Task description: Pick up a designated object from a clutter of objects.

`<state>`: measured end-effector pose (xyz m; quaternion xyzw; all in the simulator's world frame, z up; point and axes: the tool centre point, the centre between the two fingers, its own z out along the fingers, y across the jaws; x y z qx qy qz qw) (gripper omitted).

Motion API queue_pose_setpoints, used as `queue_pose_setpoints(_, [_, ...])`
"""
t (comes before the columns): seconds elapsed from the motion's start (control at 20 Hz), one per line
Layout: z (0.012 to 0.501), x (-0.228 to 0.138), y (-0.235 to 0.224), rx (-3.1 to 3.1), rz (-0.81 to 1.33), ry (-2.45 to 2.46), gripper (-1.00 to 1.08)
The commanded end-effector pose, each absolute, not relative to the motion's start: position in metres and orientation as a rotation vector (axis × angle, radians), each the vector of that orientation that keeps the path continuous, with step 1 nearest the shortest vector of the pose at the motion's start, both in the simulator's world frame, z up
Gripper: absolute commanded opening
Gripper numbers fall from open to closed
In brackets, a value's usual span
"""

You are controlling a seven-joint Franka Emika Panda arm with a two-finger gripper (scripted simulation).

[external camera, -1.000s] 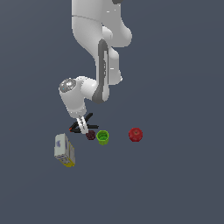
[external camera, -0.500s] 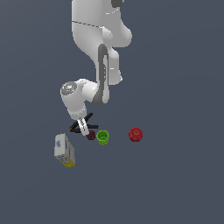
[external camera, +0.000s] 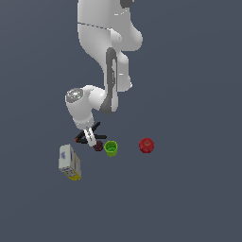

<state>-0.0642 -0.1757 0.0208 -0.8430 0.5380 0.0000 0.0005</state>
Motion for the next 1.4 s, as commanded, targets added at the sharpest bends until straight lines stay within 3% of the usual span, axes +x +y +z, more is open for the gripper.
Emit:
queue_pose_setpoints(0.0, [0.024, -0.063, -0.174, -2.648, -0.002, 1.688, -1.0])
queue_pose_setpoints(0.55, [0.077, -0.048, -0.139, -2.647, -0.002, 1.69, -1.0])
queue_pose_setpoints(1.35, [0.23, -0.004, -0.043, -2.649, -0.004, 1.695, -1.0])
